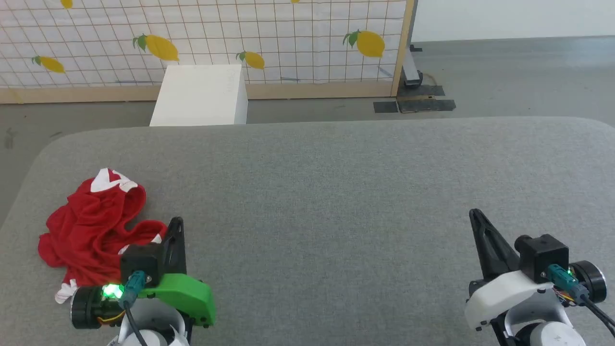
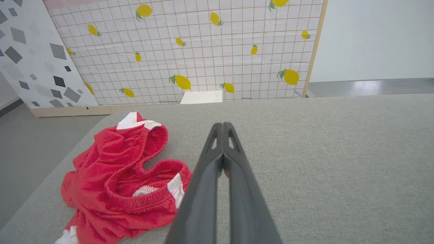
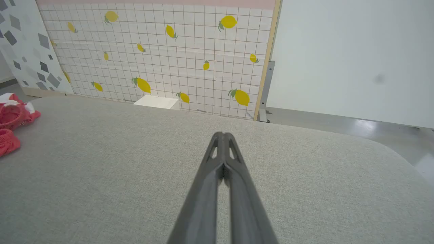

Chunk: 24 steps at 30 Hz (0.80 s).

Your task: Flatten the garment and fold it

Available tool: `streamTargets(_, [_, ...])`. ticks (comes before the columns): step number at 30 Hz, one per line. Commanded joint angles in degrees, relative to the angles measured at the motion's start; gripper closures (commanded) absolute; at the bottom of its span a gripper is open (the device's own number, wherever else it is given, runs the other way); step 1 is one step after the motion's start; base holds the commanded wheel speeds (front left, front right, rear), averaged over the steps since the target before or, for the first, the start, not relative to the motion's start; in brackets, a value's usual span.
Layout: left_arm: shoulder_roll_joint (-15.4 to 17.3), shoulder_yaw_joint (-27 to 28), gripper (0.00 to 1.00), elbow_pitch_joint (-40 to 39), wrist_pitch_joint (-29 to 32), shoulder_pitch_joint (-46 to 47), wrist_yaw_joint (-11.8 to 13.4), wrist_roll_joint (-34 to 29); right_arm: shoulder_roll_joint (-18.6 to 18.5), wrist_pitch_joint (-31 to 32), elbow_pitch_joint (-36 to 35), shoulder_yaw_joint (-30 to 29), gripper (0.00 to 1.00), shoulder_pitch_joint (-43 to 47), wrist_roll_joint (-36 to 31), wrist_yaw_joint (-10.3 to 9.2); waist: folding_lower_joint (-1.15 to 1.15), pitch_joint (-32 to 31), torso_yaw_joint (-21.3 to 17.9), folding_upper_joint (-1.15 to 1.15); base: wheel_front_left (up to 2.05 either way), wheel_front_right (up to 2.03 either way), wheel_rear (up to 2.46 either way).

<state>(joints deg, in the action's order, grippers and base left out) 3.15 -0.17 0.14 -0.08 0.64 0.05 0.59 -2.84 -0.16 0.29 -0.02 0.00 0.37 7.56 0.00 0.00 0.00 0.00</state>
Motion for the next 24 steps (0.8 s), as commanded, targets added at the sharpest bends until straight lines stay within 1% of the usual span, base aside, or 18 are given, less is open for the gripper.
streamTargets(1, [-0.3,0.2,1.00,-0.1,0.1,-0.6,0.0,-0.6,0.0,0.2,-0.3,0.0,1.00,0.0,-0.4,-0.08,0.00,0.0,0.0,0.00,0.00,0.00,0.00])
streamTargets(24, [-0.3,0.2,1.00,-0.1,0.1,-0.6,0.0,-0.6,0.0,0.2,-0.3,0.0,1.00,0.0,-0.4,-0.08,0.00,0.0,0.0,0.00,0.00,0.00,0.00])
